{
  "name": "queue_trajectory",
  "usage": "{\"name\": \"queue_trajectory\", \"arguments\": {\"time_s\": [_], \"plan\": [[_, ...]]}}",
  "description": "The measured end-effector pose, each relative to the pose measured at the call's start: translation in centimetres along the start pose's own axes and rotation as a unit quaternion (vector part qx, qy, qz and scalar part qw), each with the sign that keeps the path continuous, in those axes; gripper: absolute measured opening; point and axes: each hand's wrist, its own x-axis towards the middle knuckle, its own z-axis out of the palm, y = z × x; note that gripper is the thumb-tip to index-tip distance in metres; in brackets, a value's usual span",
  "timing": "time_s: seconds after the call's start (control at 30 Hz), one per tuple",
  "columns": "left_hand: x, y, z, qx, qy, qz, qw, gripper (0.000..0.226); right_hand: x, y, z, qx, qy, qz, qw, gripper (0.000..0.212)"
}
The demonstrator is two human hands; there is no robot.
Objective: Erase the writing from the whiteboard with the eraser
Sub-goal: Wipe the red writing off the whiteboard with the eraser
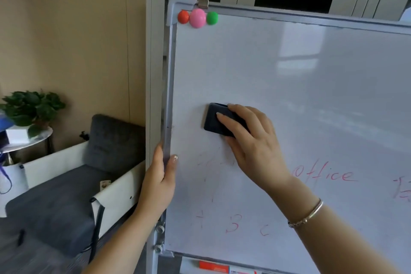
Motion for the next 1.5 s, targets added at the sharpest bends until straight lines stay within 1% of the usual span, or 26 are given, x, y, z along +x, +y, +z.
{"name": "queue_trajectory", "arguments": {"time_s": [0.27, 0.33, 0.47, 0.53, 0.8, 0.9, 1.1, 1.2, 1.27, 1.37, 1.5], "plan": [[0.2, 0.3, -0.4, 0.029, 0.017, -0.004, 0.999, 0.063, -5.6, -2.9, 2.9, 0.017, -0.033, -0.030, 0.999, 0.042], [0.1, 0.2, -0.3, 0.032, 0.019, 0.004, 0.999, 0.059, -7.4, -3.3, 3.4, 0.020, -0.053, -0.046, 0.997, 0.043], [0.2, -0.1, -0.1, 0.033, 0.014, 0.006, 0.999, 0.041, -10.4, -3.6, 3.9, 0.020, -0.097, -0.063, 0.993, 0.047], [0.3, -0.2, -0.1, 0.032, 0.016, 0.005, 0.999, 0.040, -11.4, -3.7, 4.1, 0.020, -0.105, -0.061, 0.992, 0.052], [0.3, -0.5, -0.2, 0.018, 0.018, -0.004, 1.000, 0.036, -13.0, -4.2, 4.3, 0.018, -0.129, -0.062, 0.990, 0.046], [0.4, -0.5, -0.2, 0.021, 0.016, -0.004, 1.000, 0.038, -14.2, -4.2, 4.1, 0.016, -0.146, -0.069, 0.987, 0.048], [0.3, -0.5, -0.3, 0.024, 0.015, -0.003, 1.000, 0.033, -14.6, -4.1, 3.3, 0.015, -0.169, -0.087, 0.982, 0.054], [0.2, -0.4, -0.3, 0.020, 0.018, -0.002, 1.000, 0.034, -13.0, -3.2, 2.3, 0.006, -0.148, -0.078, 0.986, 0.054], [0.2, -0.4, -0.3, 0.019, 0.020, -0.001, 1.000, 0.036, -11.2, -2.3, 1.4, 0.000, -0.109, -0.047, 0.993, 0.056], [0.1, -0.3, -0.2, 0.017, 0.021, -0.003, 1.000, 0.038, -7.8, -0.7, -0.3, -0.023, -0.037, 0.002, 0.999, 0.044], [0.0, -0.2, -0.2, 0.017, 0.023, -0.001, 1.000, 0.038, -4.5, 2.1, -2.7, -0.041, 0.040, 0.060, 0.997, 0.038]]}}
